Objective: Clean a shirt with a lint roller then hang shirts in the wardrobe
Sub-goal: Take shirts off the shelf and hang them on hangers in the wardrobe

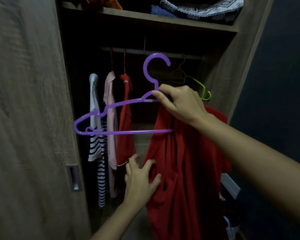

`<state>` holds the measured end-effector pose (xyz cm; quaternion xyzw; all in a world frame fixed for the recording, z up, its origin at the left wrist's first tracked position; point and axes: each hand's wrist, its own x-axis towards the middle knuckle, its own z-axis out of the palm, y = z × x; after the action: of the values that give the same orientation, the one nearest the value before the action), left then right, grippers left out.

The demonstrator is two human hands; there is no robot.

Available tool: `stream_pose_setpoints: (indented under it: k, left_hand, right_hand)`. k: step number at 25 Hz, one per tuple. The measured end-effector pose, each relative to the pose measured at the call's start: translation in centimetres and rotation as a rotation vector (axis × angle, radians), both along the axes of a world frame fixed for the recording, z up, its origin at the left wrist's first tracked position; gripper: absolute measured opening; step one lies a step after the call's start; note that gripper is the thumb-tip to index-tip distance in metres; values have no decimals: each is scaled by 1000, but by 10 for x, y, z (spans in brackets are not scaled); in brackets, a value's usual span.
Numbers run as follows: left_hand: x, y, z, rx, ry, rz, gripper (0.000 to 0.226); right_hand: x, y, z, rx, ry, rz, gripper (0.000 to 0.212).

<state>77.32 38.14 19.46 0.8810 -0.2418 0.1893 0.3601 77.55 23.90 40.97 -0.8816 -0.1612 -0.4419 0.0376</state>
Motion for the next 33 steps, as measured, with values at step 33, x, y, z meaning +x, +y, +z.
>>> stream_pose_setpoints:
  k: [33]
  left_hand:
    - [82,103,107,-164,-156,-43,29]
  right_hand:
    - [13,-103,-71,310,512,75,23]
